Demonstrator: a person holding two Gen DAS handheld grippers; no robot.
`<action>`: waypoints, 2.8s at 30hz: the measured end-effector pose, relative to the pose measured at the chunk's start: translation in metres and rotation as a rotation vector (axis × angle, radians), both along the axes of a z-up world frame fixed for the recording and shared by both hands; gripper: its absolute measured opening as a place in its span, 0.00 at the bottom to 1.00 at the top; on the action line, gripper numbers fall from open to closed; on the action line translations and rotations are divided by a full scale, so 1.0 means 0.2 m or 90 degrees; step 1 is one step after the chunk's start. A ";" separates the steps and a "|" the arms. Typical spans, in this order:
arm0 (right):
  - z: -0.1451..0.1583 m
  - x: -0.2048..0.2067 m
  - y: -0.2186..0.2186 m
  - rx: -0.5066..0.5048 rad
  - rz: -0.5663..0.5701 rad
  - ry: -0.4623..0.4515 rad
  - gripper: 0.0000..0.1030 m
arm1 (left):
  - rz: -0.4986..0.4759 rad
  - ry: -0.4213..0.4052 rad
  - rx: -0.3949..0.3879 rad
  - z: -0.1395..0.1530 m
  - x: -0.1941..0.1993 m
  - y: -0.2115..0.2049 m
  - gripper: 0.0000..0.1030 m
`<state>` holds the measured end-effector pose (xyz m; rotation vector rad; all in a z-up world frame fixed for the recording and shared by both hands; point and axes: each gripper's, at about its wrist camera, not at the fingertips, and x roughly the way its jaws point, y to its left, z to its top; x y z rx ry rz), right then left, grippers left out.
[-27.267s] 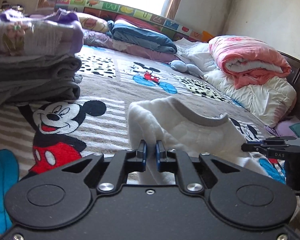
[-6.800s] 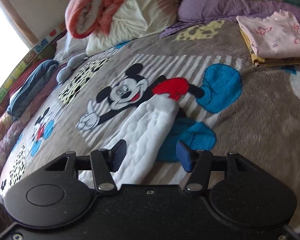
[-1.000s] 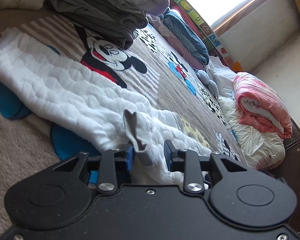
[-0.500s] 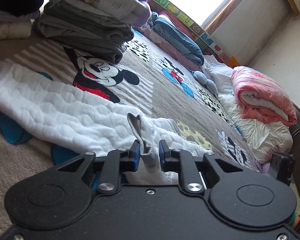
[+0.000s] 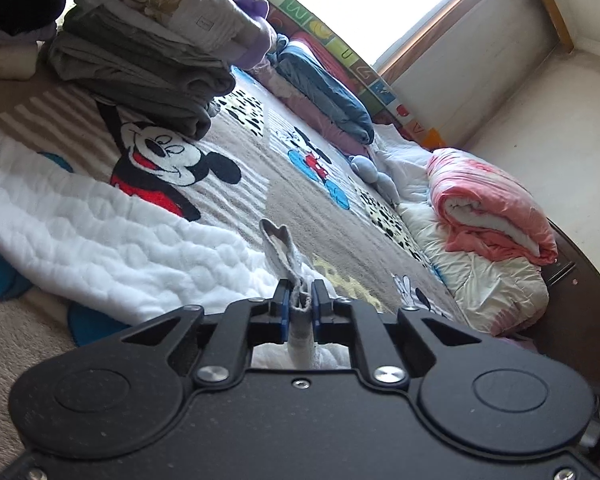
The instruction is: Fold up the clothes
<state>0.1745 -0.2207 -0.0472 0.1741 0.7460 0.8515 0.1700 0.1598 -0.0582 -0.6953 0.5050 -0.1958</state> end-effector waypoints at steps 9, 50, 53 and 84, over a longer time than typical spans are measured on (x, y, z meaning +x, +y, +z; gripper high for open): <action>-0.31 -0.05 0.00 0.074 -0.060 0.131 0.23 | -0.094 -0.122 0.059 0.13 -0.08 -0.20 0.05; -0.50 -0.10 -0.11 0.336 -0.193 0.169 0.20 | -0.409 -0.188 0.302 0.07 -0.06 -0.57 0.15; -0.50 -0.11 -0.10 0.326 -0.189 0.160 0.18 | -0.297 -0.122 0.258 0.14 0.14 -0.58 0.15; -0.43 -0.21 -0.18 0.393 -0.199 0.158 0.10 | -0.183 0.305 0.523 -0.04 1.00 -1.26 0.07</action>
